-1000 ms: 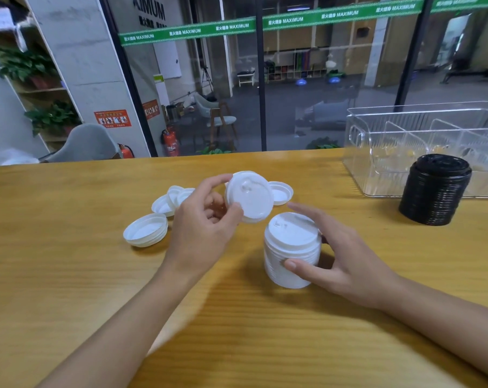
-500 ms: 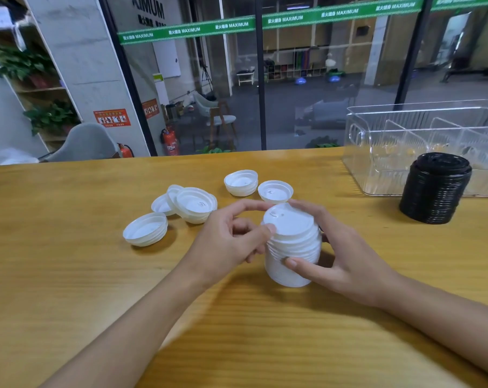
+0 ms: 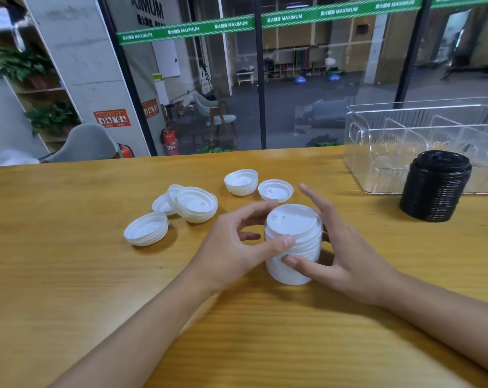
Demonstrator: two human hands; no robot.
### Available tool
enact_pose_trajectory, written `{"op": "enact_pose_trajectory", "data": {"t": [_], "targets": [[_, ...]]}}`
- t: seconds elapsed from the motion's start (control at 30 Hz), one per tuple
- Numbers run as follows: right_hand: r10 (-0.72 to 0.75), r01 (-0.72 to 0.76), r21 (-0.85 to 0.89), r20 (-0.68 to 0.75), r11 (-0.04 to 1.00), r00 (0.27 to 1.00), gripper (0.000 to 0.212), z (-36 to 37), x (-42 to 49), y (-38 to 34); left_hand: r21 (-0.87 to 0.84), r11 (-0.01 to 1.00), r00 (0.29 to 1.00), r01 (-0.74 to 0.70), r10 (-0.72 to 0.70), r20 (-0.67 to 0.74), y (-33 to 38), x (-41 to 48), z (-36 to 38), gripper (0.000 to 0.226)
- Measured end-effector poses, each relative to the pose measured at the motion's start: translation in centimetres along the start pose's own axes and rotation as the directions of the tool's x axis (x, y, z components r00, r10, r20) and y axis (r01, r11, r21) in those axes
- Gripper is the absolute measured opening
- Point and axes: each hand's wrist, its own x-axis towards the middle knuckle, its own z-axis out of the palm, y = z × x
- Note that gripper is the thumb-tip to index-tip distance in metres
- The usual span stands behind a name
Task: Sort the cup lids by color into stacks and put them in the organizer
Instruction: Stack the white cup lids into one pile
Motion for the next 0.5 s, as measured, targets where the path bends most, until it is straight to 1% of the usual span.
{"op": "enact_pose_trajectory", "data": {"t": [0.07, 0.2, 0.37, 0.5], "targets": [[0.001, -0.001, -0.001, 0.001, 1.000, 1.000, 0.098, -0.03, 0.00, -0.11, 0.007, 1.000, 1.000, -0.005, 0.005, -0.031, -0.04, -0.04, 0.37, 0.065], [-0.013, 0.013, -0.020, 0.005, 1.000, 1.000, 0.096, -0.07, -0.01, 0.11, 0.027, 0.999, 0.998, -0.018, 0.020, -0.063, -0.22, -0.15, 0.79, 0.061], [-0.095, 0.093, -0.080, -0.014, 0.992, 0.995, 0.069, -0.06, 0.21, 0.23, 0.065, 0.998, 0.998, -0.024, 0.027, -0.048, -0.21, -0.16, 0.73, 0.059], [-0.094, 0.092, -0.059, -0.030, 0.994, 0.995, 0.064, -0.06, 0.17, 0.24, 0.024, 1.000, 0.999, -0.004, 0.005, -0.043, -0.39, -0.11, 0.46, 0.053]]}}
